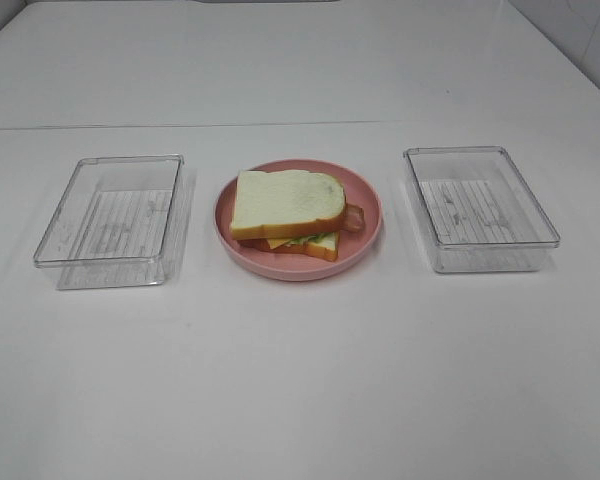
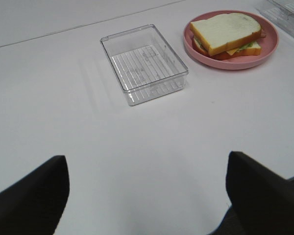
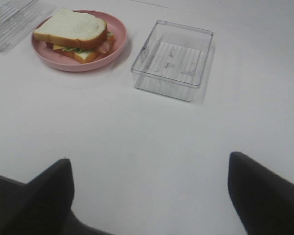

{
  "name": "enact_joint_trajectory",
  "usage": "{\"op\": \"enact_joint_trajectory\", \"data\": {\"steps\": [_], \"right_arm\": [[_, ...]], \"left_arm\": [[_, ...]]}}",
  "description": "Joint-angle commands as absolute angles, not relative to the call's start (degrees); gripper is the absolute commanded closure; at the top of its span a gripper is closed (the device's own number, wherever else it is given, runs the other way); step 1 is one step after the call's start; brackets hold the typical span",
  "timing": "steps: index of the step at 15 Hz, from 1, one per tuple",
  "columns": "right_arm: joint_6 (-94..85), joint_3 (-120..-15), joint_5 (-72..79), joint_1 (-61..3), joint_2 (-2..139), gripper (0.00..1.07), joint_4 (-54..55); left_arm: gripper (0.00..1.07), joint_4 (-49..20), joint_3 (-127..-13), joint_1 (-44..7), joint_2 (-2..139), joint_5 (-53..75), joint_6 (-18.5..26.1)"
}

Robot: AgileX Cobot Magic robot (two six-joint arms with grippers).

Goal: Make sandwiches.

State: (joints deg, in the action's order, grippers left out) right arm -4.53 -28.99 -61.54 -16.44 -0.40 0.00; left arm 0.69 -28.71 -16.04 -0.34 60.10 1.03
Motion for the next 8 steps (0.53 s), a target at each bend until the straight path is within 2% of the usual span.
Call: {"op": "enact_joint_trajectory", "data": {"steps": [1, 3, 4, 7, 8], "right_arm": [[-4.93, -28.82, -60.62, -10.43, -0.34, 0.27, 0.0], [-4.93, -28.82, -60.62, -5.5, -0.34, 0.27, 0.0], [-4.93, -28.82, -60.62, -1.78, -0.34, 0.27, 0.0], [-4.93, -28.82, -60.62, 0.74, -0.34, 0.27, 0.0], [-4.93, -28.82, -60.62, 0.74, -0.34, 0.27, 0.0]], "left_arm": [[0.24, 0.4, -28.65, -11.29, -1.6, 59.53, 1.09], [0.24, 0.4, -28.65, -7.16, -1.6, 59.53, 1.09], [0.24, 0.4, -28.65, -3.09, -1.6, 59.53, 1.09], [0.24, 0.4, -28.65, 1.78, -1.66, 59.53, 1.09], [0.24, 0.4, -28.65, 2.01, -1.66, 59.53, 1.09]]}}
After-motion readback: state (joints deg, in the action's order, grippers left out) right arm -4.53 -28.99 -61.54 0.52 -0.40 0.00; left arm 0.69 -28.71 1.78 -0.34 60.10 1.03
